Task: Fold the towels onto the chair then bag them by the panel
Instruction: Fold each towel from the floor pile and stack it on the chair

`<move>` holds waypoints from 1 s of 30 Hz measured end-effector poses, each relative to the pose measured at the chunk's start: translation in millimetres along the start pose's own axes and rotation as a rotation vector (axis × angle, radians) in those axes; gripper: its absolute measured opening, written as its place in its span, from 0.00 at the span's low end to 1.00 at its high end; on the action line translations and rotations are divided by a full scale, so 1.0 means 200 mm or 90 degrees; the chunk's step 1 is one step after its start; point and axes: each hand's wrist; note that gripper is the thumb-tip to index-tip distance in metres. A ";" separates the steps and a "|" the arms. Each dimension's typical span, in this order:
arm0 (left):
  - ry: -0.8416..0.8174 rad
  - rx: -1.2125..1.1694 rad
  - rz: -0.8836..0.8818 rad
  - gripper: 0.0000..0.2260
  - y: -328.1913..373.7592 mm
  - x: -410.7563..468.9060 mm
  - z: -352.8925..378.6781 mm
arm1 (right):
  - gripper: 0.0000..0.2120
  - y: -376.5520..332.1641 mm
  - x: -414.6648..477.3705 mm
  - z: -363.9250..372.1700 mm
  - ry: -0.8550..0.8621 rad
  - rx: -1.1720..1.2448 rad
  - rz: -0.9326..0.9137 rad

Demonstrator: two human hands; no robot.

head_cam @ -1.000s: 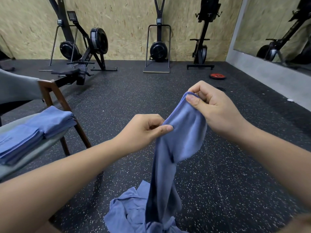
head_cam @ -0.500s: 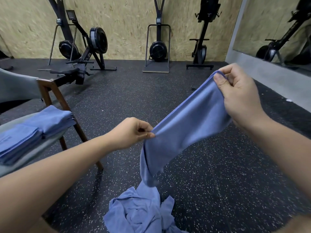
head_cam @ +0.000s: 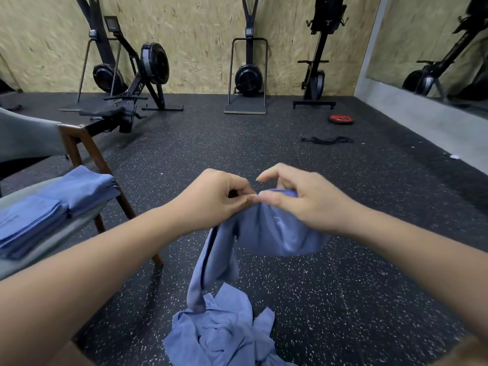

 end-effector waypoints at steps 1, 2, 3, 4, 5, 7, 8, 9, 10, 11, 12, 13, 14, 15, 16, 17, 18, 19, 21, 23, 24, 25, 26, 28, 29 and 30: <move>0.000 0.001 0.007 0.08 0.02 0.00 0.00 | 0.13 0.00 0.00 0.02 -0.028 -0.002 -0.005; 0.001 0.000 0.009 0.08 0.03 0.00 0.00 | 0.13 0.00 0.00 0.03 -0.048 -0.009 -0.008; 0.002 -0.002 0.010 0.08 0.04 0.00 0.00 | 0.11 0.01 0.00 0.04 -0.058 -0.020 -0.009; 0.001 -0.007 0.010 0.08 0.05 0.00 0.00 | 0.09 0.01 0.01 0.04 -0.061 -0.026 -0.008; -0.001 -0.014 0.011 0.08 0.05 -0.01 0.00 | 0.07 0.02 0.01 0.04 -0.061 -0.023 -0.003; -0.009 -0.027 0.017 0.07 0.06 -0.02 0.00 | 0.11 0.03 0.01 0.04 -0.081 0.017 0.003; -0.017 -0.032 0.021 0.07 0.06 -0.02 0.01 | 0.14 0.03 0.01 0.04 -0.101 0.034 0.000; -0.025 -0.033 0.027 0.06 0.06 -0.02 0.01 | 0.15 0.03 0.01 0.04 -0.122 0.038 -0.007; -0.031 -0.029 0.034 0.06 0.06 -0.03 0.01 | 0.12 0.03 0.01 0.04 -0.137 0.032 -0.015; -0.037 -0.025 0.038 0.06 0.06 -0.03 0.01 | 0.09 0.03 0.00 0.04 -0.147 0.027 -0.018; -0.041 -0.024 0.039 0.05 0.07 -0.03 0.01 | 0.06 0.03 0.00 0.04 -0.150 0.027 -0.015; -0.042 -0.026 0.038 0.05 0.07 -0.03 0.01 | 0.06 0.03 0.01 0.04 -0.148 0.031 -0.012; -0.042 -0.030 0.038 0.05 0.07 -0.03 0.01 | 0.06 0.03 0.01 0.03 -0.146 0.033 -0.011; -0.041 -0.034 0.038 0.05 0.07 -0.03 0.01 | 0.07 0.03 0.01 0.02 -0.145 0.028 -0.012; -0.040 -0.033 0.041 0.05 0.07 -0.03 0.01 | 0.07 0.03 0.01 0.01 -0.146 0.018 -0.016; -0.041 -0.029 0.045 0.05 0.06 -0.03 0.01 | 0.07 0.03 0.01 0.00 -0.146 0.004 -0.019; -0.045 -0.023 0.048 0.06 0.06 -0.03 0.01 | 0.06 0.04 0.01 -0.01 -0.144 -0.009 -0.019; -0.051 -0.018 0.051 0.07 0.06 -0.03 0.01 | 0.05 0.04 0.01 -0.02 -0.140 -0.020 -0.020; -0.071 -0.016 0.045 0.09 0.04 -0.03 0.01 | 0.04 0.05 0.01 -0.04 -0.129 -0.026 -0.023; -0.094 -0.011 0.025 0.13 0.02 -0.03 0.02 | 0.04 0.06 0.02 -0.07 -0.115 -0.022 -0.026; -0.104 -0.004 0.013 0.14 0.00 -0.03 0.03 | 0.04 0.07 0.02 -0.09 -0.105 -0.024 -0.024; -0.113 0.004 0.000 0.16 -0.02 -0.03 0.03 | 0.04 0.09 0.02 -0.10 -0.092 -0.030 -0.020; -0.121 0.011 -0.010 0.16 -0.04 -0.03 0.03 | 0.04 0.10 0.03 -0.12 -0.078 -0.040 -0.013; -0.127 0.021 -0.031 0.16 -0.09 -0.02 0.03 | 0.05 0.15 0.03 -0.13 -0.056 -0.060 0.008; -0.126 0.032 -0.040 0.16 -0.11 -0.02 0.03 | 0.06 0.17 0.03 -0.14 -0.052 -0.070 0.021; -0.122 0.053 -0.046 0.16 -0.14 -0.02 0.03 | 0.06 0.20 0.04 -0.14 -0.051 -0.080 0.034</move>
Point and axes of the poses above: each hand's wrist, its own x-axis towards the middle knuckle, its own z-axis out of the palm, y = z × x, and after that the axes turned 7 degrees about -x, right-handed
